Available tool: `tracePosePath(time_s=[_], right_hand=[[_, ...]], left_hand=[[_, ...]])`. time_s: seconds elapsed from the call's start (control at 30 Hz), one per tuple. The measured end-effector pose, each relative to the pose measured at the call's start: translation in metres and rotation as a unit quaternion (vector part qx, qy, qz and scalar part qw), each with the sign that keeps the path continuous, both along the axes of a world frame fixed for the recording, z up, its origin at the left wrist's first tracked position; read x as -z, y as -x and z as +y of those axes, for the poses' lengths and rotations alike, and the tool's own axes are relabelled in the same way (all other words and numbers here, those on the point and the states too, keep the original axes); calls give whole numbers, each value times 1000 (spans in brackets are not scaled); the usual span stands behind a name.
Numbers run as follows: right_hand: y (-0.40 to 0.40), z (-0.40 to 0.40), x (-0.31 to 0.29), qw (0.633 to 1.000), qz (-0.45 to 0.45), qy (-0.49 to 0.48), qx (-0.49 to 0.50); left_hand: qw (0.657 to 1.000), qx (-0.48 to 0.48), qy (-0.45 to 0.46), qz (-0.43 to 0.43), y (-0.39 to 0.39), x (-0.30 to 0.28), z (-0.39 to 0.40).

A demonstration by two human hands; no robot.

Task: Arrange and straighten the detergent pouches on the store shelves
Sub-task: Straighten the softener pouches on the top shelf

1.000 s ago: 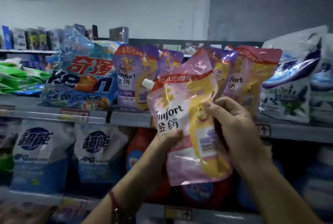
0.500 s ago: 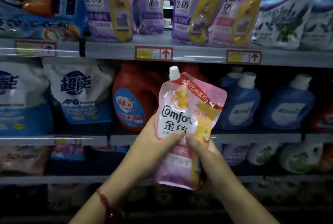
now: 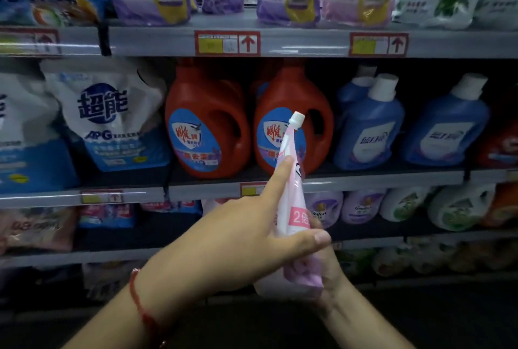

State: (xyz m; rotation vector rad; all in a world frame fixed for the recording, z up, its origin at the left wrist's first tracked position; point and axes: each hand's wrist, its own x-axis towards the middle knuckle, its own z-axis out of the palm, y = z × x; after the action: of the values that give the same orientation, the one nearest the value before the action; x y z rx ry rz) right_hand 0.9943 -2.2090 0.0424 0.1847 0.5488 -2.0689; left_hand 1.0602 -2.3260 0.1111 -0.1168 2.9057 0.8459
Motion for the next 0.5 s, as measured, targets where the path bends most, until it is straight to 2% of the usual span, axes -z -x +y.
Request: tracePosePath(time_s=[0.13, 0.27, 0.37, 0.5], right_hand=[[7, -4, 35, 997, 48, -33, -44], [14, -3, 50, 991, 114, -57, -49], [18, -4, 56, 973, 197, -118, -16], [12, -7, 47, 917, 329, -224, -2]], left_hand=[[994, -26, -108, -2, -8, 22, -15], [964, -64, -256, 28, -15, 47, -30], [925, -70, -368, 67, -11, 71, -39], [839, -127, -523, 75, -5, 98, -45]])
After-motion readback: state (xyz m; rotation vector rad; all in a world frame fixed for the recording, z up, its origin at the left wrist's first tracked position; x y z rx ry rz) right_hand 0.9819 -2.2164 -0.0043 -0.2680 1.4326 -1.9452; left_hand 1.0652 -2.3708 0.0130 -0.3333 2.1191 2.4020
